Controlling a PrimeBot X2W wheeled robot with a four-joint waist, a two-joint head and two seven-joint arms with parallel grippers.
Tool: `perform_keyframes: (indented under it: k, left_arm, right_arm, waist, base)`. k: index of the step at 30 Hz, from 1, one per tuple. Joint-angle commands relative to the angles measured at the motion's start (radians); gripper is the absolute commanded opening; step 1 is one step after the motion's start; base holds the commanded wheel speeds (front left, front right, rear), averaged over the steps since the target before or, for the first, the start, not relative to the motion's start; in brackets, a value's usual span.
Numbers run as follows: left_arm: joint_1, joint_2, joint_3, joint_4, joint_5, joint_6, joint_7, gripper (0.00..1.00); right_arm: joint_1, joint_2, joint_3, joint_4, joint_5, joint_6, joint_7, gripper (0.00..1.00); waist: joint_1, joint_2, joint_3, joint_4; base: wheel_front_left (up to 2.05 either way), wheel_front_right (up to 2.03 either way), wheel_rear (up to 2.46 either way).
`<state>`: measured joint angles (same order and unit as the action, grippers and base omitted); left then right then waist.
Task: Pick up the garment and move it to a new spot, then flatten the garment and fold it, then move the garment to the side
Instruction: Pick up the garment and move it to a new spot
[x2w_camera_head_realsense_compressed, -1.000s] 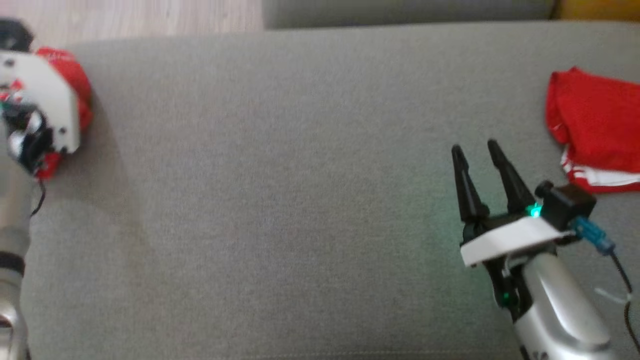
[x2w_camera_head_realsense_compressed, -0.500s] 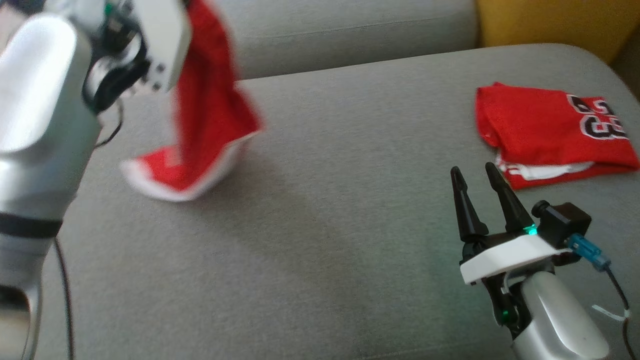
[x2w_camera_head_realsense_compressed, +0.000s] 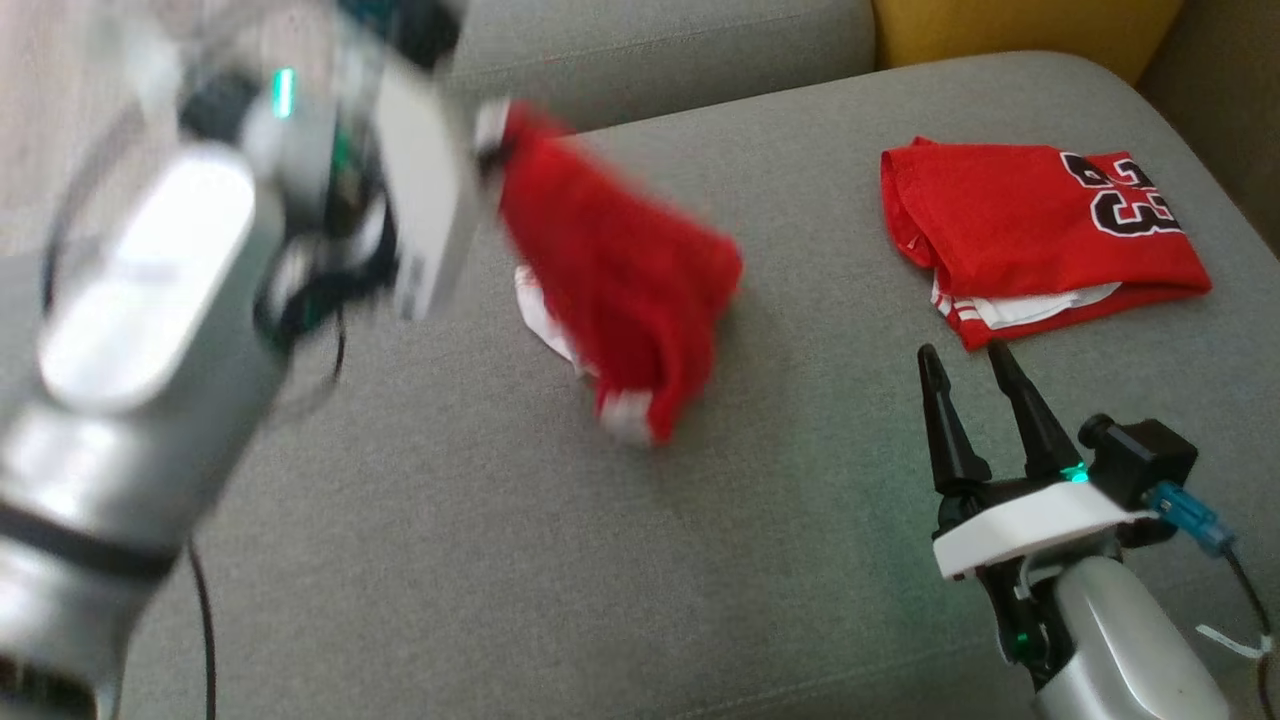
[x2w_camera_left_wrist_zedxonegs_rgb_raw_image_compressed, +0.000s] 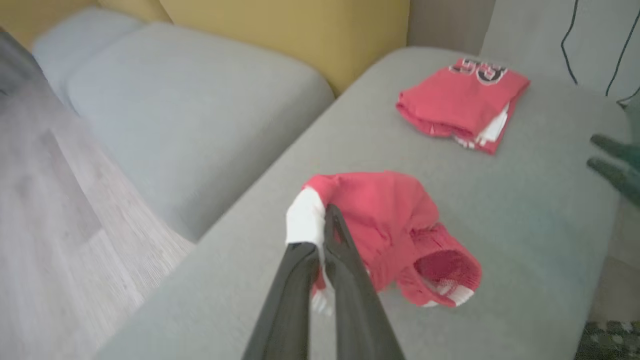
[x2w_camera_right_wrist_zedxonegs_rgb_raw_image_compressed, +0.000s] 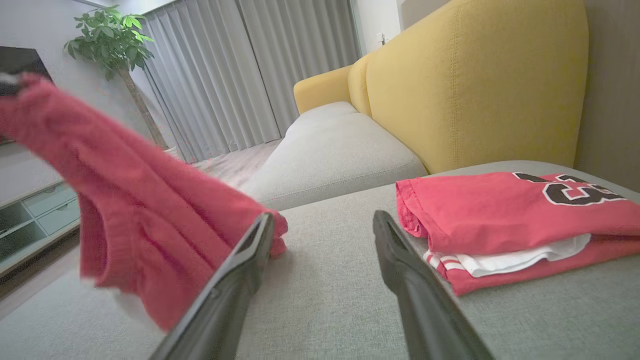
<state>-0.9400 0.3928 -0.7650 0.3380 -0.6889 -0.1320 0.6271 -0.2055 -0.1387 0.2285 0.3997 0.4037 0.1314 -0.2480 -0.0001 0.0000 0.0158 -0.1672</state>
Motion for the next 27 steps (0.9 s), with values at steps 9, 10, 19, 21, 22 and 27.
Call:
perform_keyframes:
  k: [9,10,19,21,22,27]
  left_arm:
    - [0.226,0.094,-0.042,0.149,-0.059,0.001,-0.180,0.31]
    - [0.238,0.096,-0.047,0.177,-0.068,0.001,-0.199,0.64]
    - [0.198,0.125,-0.072,0.242,-0.064,0.002,-0.384,1.00]
    - [0.185,0.136,-0.061,0.219,-0.044,0.021,-0.429,1.00]
    - [0.183,0.141,-0.052,0.204,-0.037,0.038,-0.452,1.00]
    - [0.246,0.168,0.028,0.079,-0.015,0.200,-0.611,1.00]
  right_arm:
    - [-0.035,-0.001,0.029,-0.038,0.010,-0.001,-0.001,1.00]
    - [-0.037,-0.002,0.031,-0.037,0.010,-0.001,0.001,1.00]
    - [-0.023,-0.015,0.026,-0.034,0.009,-0.001,0.013,1.00]
    - [-0.016,-0.018,0.021,-0.038,0.008,-0.001,0.014,1.00]
    - [-0.013,-0.019,0.017,-0.041,0.007,-0.001,0.015,1.00]
    - [0.006,-0.021,0.001,-0.063,0.000,-0.001,0.016,1.00]
  waist:
    - [0.0001,0.0000,0.027,-0.002]
    - [0.0001,0.0000,0.028,-0.002]
    - [0.0001,0.0000,0.002,0.032]
    - [0.0001,0.0000,-0.009,0.043]
    - [0.0001,0.0000,-0.014,0.048]
    - [0.0001,0.0000,-0.029,0.070]
  base:
    - [0.00,0.00,0.00]
    - [0.00,0.00,0.00]
    - [0.00,0.00,0.00]
    - [0.00,0.00,0.00]
    - [0.00,0.00,0.00]
    - [0.00,0.00,0.00]
